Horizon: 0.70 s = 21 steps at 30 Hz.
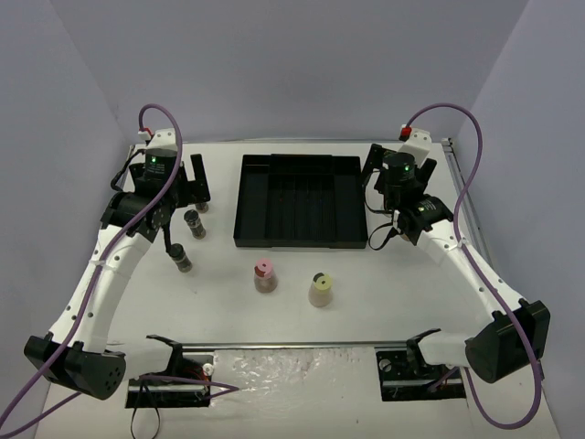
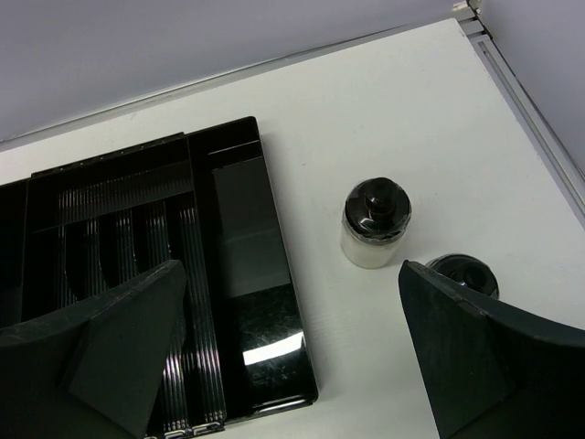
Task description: Organize the condiment bottles
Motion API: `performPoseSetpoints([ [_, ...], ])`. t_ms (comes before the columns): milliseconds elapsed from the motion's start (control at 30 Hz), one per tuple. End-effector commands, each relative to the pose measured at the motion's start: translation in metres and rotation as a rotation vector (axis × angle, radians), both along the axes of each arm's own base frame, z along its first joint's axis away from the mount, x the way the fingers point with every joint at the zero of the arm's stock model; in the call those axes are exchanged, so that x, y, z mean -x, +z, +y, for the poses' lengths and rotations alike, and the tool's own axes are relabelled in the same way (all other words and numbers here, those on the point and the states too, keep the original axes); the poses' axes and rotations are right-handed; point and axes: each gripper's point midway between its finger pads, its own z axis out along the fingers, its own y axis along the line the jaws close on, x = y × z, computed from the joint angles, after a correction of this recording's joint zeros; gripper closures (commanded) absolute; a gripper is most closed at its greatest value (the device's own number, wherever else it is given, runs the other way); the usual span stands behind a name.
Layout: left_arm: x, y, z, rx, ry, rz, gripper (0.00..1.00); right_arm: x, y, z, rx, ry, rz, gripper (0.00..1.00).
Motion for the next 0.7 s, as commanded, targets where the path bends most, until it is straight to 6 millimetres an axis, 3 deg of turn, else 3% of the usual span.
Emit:
performPoseSetpoints([
  [0, -0.0031, 0.0355, -0.0004, 0.012, -0.006, -0.095, 0.03, -0.0044, 0.0252, 0.0008, -0.035, -0.017, -0.091, 0.0],
  [233, -0.0023, 0.0353, -0.0011, 0.011, -0.013, -0.092, 0.03, -0.0042, 0.0312, -0.0009, -0.031, -0.027, -0.095, 0.0],
  [667, -0.0039, 0.0301, -0.0019, 0.001, -0.018, -0.068, 0.03, 0.0005, 0.0249, -0.0048, 0.01, -0.035, -0.032, 0.0],
])
